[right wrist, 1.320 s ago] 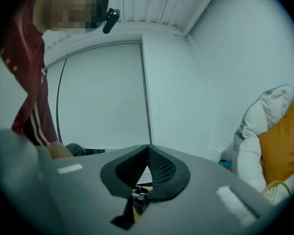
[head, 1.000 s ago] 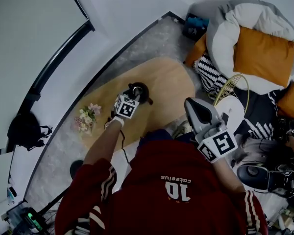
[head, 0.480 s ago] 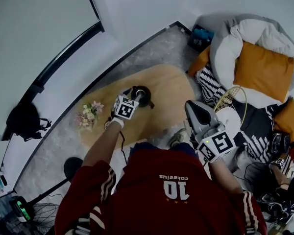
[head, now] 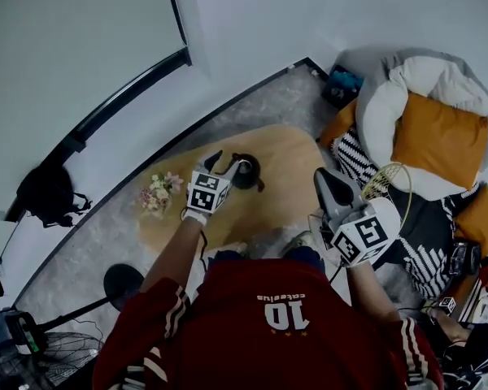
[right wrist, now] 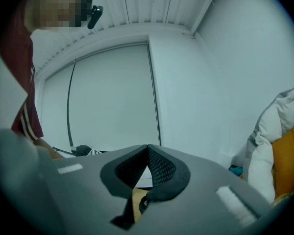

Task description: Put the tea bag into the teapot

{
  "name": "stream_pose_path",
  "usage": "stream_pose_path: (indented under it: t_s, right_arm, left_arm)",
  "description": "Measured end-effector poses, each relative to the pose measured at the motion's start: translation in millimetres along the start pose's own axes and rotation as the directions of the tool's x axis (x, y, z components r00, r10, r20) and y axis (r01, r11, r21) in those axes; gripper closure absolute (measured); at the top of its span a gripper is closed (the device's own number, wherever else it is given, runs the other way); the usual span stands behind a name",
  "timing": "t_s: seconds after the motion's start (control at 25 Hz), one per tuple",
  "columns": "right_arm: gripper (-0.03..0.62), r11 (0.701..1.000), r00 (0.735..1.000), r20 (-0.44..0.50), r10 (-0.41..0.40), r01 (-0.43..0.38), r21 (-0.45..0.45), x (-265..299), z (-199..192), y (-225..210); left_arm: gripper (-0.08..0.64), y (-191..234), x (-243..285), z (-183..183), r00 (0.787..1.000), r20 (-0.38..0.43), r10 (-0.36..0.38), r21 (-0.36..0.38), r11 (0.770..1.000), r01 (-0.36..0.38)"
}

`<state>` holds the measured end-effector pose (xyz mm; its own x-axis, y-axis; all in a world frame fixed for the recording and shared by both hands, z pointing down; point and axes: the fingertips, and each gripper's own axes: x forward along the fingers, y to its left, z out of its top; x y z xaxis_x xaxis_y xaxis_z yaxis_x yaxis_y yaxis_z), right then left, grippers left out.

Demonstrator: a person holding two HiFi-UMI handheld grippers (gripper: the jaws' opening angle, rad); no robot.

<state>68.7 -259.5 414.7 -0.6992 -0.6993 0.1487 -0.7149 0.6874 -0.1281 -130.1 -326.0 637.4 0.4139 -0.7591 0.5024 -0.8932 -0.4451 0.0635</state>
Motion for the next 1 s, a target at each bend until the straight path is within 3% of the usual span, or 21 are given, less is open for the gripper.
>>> stream_pose_path:
  t_s: [0.32, 0.56, 0.8, 1.0]
  right_arm:
    - [0.589, 0.999, 0.998, 0.060, 0.038, -0.037, -0.014, 13.8, 17.3, 28.1]
    - [0.591, 0.997, 0.993, 0.091, 0.077, -0.075, -0.025, 29.0, 29.0, 59.1]
    - [0.591, 0.996, 0.986, 0.137, 0.092, -0.091, -0.015, 40.2, 44.7, 80.7]
    - [0.591, 0.996, 0.984, 0.152, 0.090, -0.087, -0.028, 43.4, 52.9, 94.3]
  left_arm:
    - [0.337, -14.3, -81.7, 69.3, 0.976, 0.216, 0.000, 0.029, 1.000, -0.006]
    - [0.341, -21.4, -148.4, 113.7, 0.925, 0.378, -0.031, -0.081, 0.995, 0.066]
    - [0.370, -22.7, -198.6, 139.8, 0.896, 0.444, -0.018, -0.071, 0.996, 0.056]
    - [0.435, -10.1, -221.2, 145.2, 0.898, 0.434, 0.079, -0.064, 0.996, -0.057]
